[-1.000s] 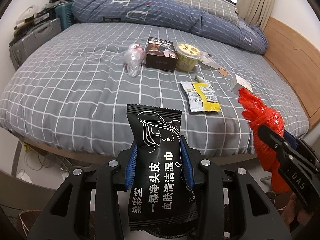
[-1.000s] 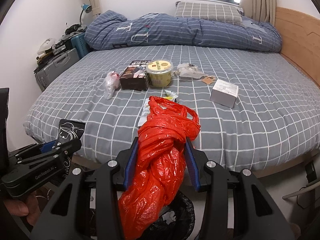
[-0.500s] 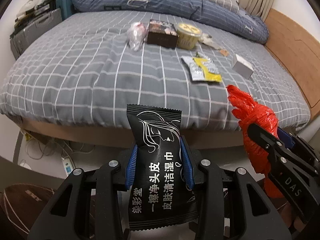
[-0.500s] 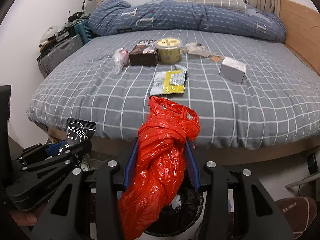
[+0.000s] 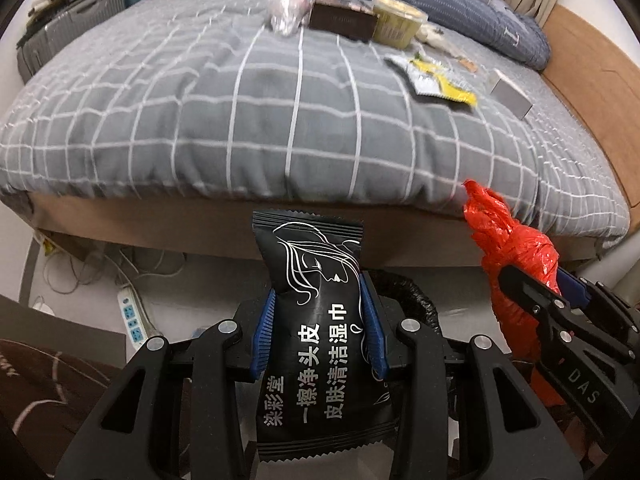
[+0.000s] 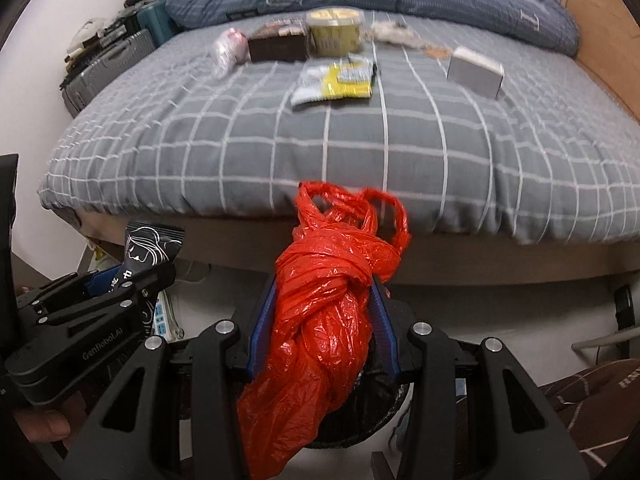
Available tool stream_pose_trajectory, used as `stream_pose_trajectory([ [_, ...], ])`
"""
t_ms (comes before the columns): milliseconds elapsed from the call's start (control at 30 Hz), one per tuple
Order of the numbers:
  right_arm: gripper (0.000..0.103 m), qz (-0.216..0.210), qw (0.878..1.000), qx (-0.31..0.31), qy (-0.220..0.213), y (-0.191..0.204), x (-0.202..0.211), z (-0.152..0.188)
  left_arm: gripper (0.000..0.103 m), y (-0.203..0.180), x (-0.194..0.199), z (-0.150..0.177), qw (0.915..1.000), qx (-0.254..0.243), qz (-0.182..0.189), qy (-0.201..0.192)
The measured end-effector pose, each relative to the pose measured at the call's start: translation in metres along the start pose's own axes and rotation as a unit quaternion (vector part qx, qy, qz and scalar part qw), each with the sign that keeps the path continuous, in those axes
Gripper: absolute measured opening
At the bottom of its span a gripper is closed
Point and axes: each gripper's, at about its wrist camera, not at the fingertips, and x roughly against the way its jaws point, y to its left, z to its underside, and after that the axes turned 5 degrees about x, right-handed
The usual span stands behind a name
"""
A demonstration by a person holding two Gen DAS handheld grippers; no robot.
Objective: Collect trash
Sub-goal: 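Carry the packet and red bag in both tools down to the bin, then open right tool over the bin while left tool drops the packet in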
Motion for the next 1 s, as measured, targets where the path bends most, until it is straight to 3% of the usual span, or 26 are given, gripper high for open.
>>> stream_pose_trajectory([
  [633,0.043,-0.012,0.996,-0.007,0.085,-0.002,-0.084,0.032,0.038,0.013,-0.086,0.017,0.9982,-0.002,-0.019,0.057],
  [867,0.043,-0.02,0.995,0.004,0.102,0.008,-0.098,0.037,0.038,0.021,-0.093,0.018,0.9976,0.009,-0.018,0.067],
  [1000,0.052,-0.025,0.995,0.01,0.098,0.017,-0.103,0.032,0.037,0.029,-0.087,0.016,0.9978,0.021,-0.014,0.062],
])
